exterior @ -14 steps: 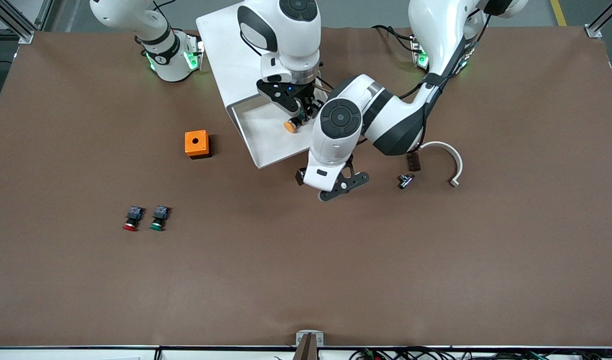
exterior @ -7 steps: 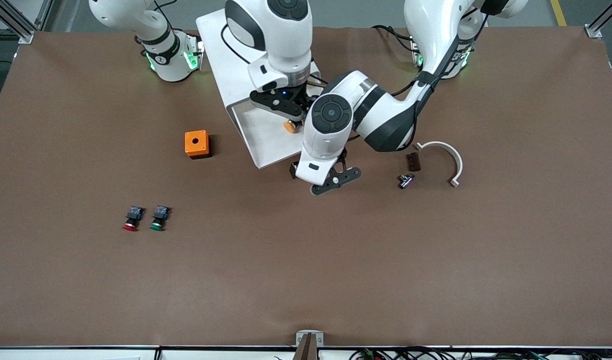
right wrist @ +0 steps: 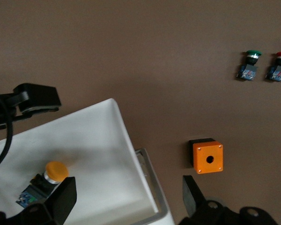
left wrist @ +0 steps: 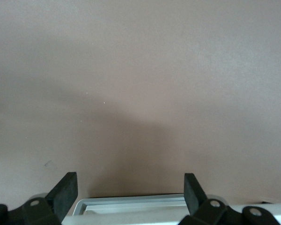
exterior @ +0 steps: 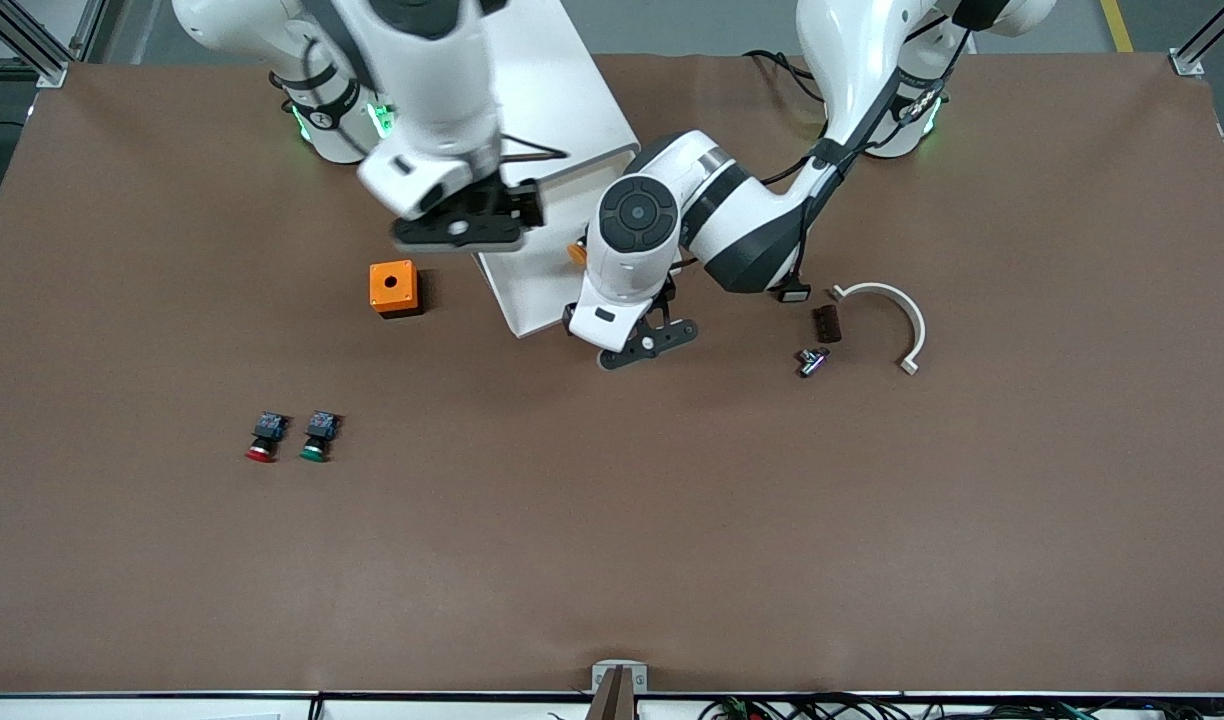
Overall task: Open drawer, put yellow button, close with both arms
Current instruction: 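Push the drawer shut with the left gripper while the right gripper withdraws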
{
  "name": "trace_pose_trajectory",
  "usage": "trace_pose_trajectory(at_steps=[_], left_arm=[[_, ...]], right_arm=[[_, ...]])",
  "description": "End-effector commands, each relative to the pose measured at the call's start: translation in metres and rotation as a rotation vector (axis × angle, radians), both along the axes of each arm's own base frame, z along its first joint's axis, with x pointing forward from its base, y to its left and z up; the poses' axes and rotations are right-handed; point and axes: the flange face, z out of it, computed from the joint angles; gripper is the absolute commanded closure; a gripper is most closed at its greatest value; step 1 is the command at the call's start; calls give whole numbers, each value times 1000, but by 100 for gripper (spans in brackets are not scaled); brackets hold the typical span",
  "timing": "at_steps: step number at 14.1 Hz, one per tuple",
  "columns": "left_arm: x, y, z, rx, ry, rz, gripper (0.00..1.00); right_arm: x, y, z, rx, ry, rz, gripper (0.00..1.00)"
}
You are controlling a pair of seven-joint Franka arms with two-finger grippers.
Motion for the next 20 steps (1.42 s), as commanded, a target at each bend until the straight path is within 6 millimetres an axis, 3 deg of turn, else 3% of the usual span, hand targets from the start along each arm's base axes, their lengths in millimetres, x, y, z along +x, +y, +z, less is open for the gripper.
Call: trace_pose_trajectory(at_steps=[1,3,5,8,10,13,20], left_arm=[[-15,-5,4,3,7,-11,0],[-25,-10,0,4,23,-23,0],[-31,-15,1,-2,27,-33,0],[-42,-24,0,-32,71,-33,0],[-50,-30,-3,-65,127,-14,0],[-61,-35,-6,-95,187,-2,0],[-83,-50,-9,-117,263,40,0]], right_arm=[[33,-77,16,8,13,28,0],[55,-140,16,10,60,41,0],[76,-220,29,25,78,37,0],[88,-320,36,40,97,-16,0],[86,-359,35,43,122,-48,0],[85,-395,32,49,133,-96,0],[78,-413,31,22,176,-133,0]])
